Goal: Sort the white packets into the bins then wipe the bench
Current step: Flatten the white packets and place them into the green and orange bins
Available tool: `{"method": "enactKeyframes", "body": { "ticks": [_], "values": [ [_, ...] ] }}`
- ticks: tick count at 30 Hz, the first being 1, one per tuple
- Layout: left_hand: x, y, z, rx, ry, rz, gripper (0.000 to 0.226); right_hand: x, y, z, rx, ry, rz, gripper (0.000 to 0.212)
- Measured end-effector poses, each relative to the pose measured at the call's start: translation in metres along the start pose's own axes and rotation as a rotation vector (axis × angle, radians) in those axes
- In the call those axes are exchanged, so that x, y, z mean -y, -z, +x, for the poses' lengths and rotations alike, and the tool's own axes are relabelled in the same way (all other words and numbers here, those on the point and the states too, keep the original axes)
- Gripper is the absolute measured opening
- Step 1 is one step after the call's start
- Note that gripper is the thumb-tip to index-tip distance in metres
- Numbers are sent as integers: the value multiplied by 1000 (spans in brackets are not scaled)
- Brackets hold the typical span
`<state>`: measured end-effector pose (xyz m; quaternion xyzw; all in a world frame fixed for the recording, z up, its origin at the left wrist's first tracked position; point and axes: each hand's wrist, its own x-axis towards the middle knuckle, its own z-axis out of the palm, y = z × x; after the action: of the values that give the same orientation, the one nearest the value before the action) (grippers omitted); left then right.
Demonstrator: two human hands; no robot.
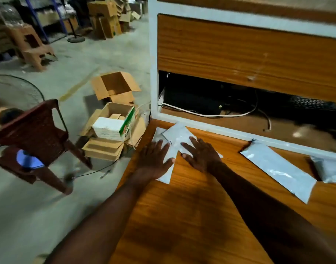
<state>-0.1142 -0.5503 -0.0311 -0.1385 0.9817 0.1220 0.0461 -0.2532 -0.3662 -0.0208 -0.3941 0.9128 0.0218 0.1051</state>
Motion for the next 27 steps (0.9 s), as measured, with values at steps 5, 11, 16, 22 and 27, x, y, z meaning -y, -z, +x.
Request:
{"method": "enactKeyframes", "body": {
  "ticks": [5, 11, 16, 22, 27],
  "values": [
    [7, -12, 9, -1, -8, -5, 72, 35, -17, -13, -77, -310, 104, 62],
    [2, 4, 4, -53, -14, -56, 67, 54, 0, -24, 11, -469, 318, 61],
    [1, 2, 8, -5, 36, -143, 67, 45, -1, -29, -42, -429, 279, 70],
    [2, -22, 15, -91, 54, -41, 62, 52, -28, -27, -130, -405, 206, 68],
    [3, -26, 14, -120, -10, -121, 52, 49, -29, -36, -221, -337, 289, 53]
  ]
}}
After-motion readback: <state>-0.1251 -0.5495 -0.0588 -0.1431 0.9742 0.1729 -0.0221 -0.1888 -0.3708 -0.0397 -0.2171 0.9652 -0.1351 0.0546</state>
